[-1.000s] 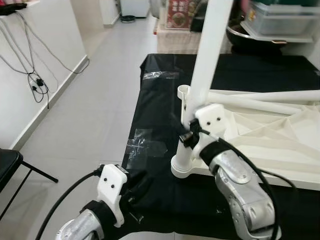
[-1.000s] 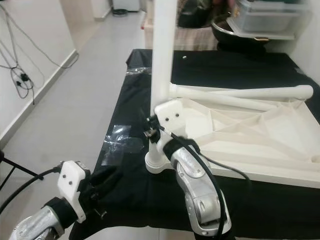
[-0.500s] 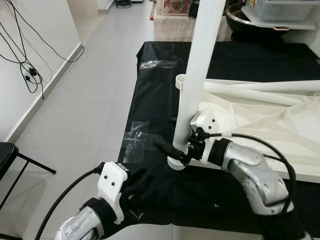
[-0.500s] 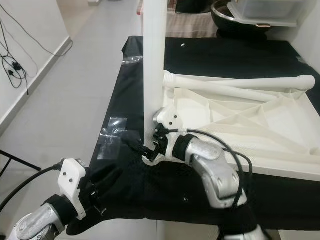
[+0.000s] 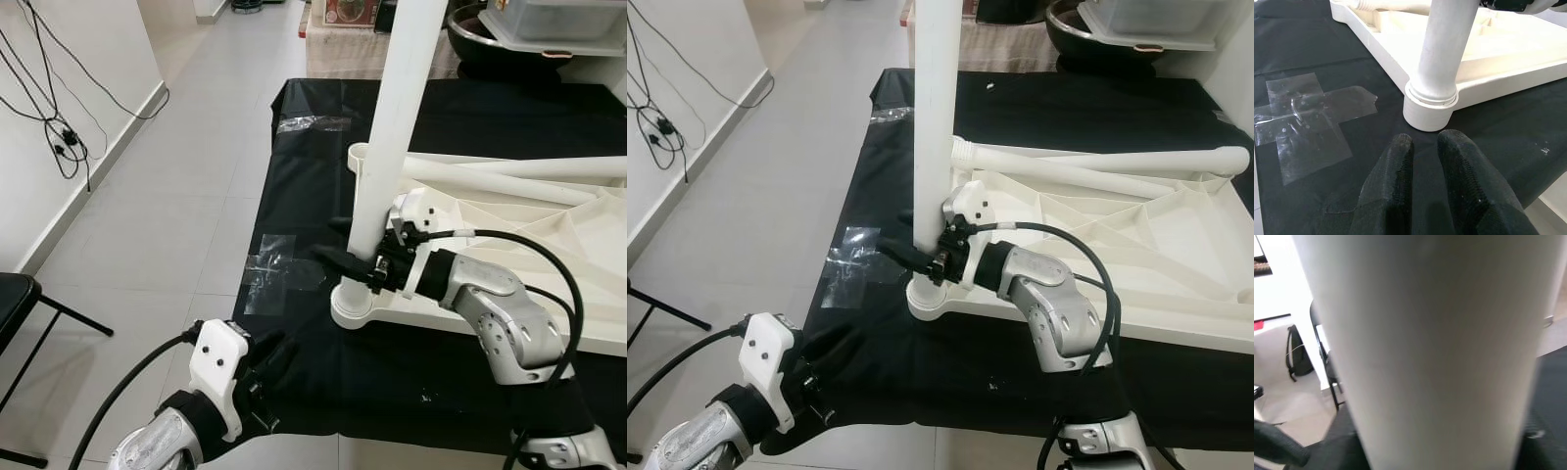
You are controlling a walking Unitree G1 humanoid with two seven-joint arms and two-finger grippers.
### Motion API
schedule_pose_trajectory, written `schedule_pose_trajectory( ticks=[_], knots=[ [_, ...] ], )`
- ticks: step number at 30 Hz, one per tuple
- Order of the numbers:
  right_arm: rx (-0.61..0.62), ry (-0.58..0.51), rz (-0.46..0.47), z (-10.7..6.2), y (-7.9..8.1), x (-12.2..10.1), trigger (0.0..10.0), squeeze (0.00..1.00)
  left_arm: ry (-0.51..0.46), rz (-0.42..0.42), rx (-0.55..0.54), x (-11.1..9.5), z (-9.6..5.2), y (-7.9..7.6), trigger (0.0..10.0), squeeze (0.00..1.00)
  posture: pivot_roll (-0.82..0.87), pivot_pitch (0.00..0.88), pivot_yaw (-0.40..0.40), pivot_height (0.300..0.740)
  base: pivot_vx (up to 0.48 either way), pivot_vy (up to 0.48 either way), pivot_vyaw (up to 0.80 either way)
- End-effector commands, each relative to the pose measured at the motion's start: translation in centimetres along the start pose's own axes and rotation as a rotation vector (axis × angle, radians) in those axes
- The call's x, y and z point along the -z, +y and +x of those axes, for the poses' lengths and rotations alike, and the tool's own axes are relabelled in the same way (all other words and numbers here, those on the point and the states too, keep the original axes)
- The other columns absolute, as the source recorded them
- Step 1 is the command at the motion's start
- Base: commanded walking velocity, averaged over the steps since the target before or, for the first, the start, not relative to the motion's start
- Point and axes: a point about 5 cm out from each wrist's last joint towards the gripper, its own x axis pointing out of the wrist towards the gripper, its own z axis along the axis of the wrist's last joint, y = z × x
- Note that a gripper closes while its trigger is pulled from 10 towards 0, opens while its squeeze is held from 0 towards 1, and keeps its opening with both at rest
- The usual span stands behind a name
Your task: Building children table
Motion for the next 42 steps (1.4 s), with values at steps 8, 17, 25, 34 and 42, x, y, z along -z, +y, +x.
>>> schedule_pose_trajectory(
  ticks=[8, 17, 25, 34, 42],
  knots=[
    [0.456, 0.052, -0.087, 0.0, 0.6, 1.4, 0.0, 0.0, -0.007, 0.008, -0.01, -0.2, -0.1, 0.2, 10.0, 0.0, 0.02, 0.178, -0.007, 0.74, 0.0, 0.0, 0.0],
    [0.685, 0.152, -0.106, 0.8, 6.2, 3.8, 0.0, 0.0, -0.011, 0.008, -0.003, -0.1, 0.3, 0.3, 10.0, 0.0, 0.02, 0.166, -0.004, 0.74, 0.0, 0.0, 0.0],
    [0.674, 0.089, -0.107, 1.2, 5.5, 2.8, 10.0, 0.0, -0.016, 0.01, -0.009, -0.1, 0.4, 0.4, 10.0, 0.0, 0.01, 0.161, 0.001, 0.74, 0.0, 0.0, 0.0],
    [0.39, -0.005, -0.073, 1.1, 3.7, 1.0, 10.0, 1.0, -0.018, 0.008, -0.011, -0.1, 0.6, 0.5, 10.0, 0.0, 0.02, 0.154, -0.002, 0.74, 0.0, 0.0, 0.0],
    [0.148, 0.031, -0.103, 0.4, 1.2, 0.3, 10.0, 1.0, -0.019, 0.009, -0.015, -0.2, 0.4, 0.4, 10.0, 0.0, 0.03, 0.16, -0.006, 0.74, 0.0, 0.0, 0.0]
  ],
)
